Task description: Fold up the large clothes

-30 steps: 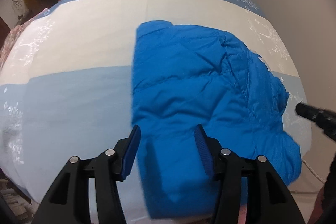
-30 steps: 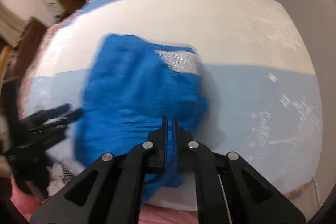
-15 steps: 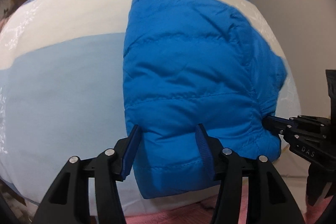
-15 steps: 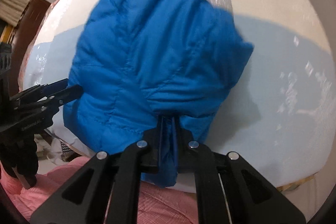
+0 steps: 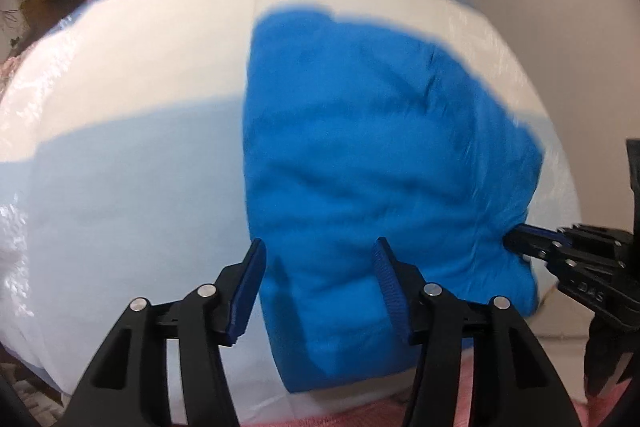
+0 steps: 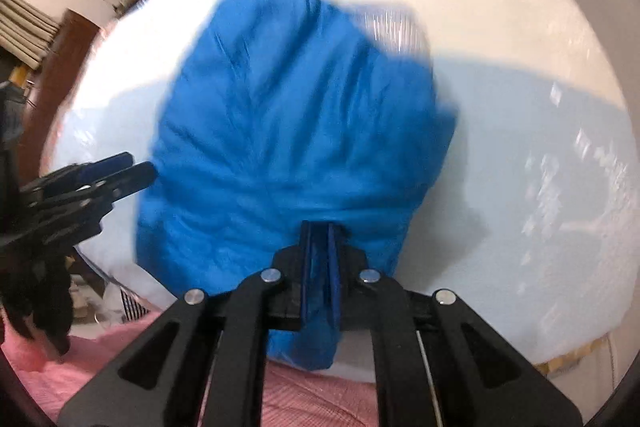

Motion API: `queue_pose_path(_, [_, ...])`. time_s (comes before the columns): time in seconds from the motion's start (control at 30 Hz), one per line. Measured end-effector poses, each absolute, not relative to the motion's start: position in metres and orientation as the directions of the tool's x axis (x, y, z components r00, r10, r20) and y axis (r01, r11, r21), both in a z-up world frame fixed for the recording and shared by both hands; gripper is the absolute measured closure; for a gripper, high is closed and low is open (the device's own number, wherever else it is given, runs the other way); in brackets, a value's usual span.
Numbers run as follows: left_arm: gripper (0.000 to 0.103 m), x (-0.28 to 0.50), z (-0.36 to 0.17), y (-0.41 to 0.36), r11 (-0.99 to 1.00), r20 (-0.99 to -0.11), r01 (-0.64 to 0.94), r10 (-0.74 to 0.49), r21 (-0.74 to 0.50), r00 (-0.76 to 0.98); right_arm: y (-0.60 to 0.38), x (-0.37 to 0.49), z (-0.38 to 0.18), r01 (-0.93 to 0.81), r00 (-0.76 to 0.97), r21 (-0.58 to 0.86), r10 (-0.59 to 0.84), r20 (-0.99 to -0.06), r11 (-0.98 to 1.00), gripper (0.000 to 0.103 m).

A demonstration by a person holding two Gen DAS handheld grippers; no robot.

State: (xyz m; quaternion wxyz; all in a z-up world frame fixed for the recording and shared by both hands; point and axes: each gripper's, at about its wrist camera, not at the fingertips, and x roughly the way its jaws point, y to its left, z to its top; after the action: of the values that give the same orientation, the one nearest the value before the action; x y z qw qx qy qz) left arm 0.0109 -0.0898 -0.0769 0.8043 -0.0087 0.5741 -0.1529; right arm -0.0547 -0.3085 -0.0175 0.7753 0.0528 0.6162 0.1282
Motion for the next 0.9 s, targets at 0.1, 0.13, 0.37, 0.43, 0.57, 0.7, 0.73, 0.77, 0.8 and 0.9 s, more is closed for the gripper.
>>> queue_pose_path(0.1, [0.048, 0.042, -0.056, -0.09, 0.958, -0.897, 0.208, -0.264, -0.2, 0.353, -0.3, -0.027, 0.008, -0.145, 0.293, 0.214, 0.249, -0.923, 0.966, 0.091])
queue_pose_path(0.13, [0.048, 0.052, -0.054, -0.092, 0.959, -0.892, 0.204, -0.262, -0.197, 0.367, -0.298, -0.019, 0.009, -0.138, 0.303, 0.207, 0.24, -0.922, 0.969, 0.09])
queue_pose_path(0.37, [0.048, 0.097, -0.078, -0.119, 0.973, -0.905, 0.154, -0.219, -0.173, 0.364, -0.289, 0.04, -0.027, -0.055, 0.296, 0.069, 0.082, -0.952, 0.996, 0.093])
queue_pose_path(0.43, [0.048, 0.108, -0.098, -0.123, 0.975, -0.924, 0.144, -0.206, -0.167, 0.322, -0.293, 0.049, -0.044, -0.017, 0.268, 0.056, 0.058, -0.962, 0.998, 0.095])
queue_pose_path(0.57, [0.046, 0.113, -0.125, -0.127, 0.975, -0.937, 0.157, -0.199, -0.159, 0.287, -0.313, 0.054, -0.08, 0.025, 0.253, 0.081, 0.072, -0.965, 0.996, 0.097])
queue_pose_path(0.7, [0.045, 0.109, -0.136, -0.132, 0.977, -0.932, 0.168, -0.177, -0.129, 0.315, -0.316, 0.051, -0.092, 0.038, 0.283, 0.073, 0.06, -0.957, 0.997, 0.097])
queue_pose_path(0.73, [0.045, 0.107, -0.136, -0.133, 0.979, -0.931, 0.169, -0.168, -0.118, 0.324, -0.316, 0.051, -0.092, 0.038, 0.288, 0.071, 0.057, -0.956, 0.997, 0.097])
queue_pose_path(0.77, [0.045, 0.107, -0.136, -0.133, 0.979, -0.93, 0.166, -0.166, -0.117, 0.327, -0.316, 0.051, -0.092, 0.037, 0.29, 0.073, 0.059, -0.955, 0.997, 0.097])
queue_pose_path(0.8, [0.045, 0.106, -0.135, -0.131, 0.979, -0.93, 0.16, -0.173, -0.126, 0.325, -0.319, 0.05, -0.091, 0.039, 0.29, 0.082, 0.067, -0.955, 0.996, 0.097])
queue_pose_path(0.9, [0.047, 0.102, -0.123, -0.126, 0.981, -0.931, 0.136, -0.175, -0.138, 0.32, -0.323, 0.038, -0.073, 0.061, 0.301, 0.12, 0.096, -0.949, 0.991, 0.097])
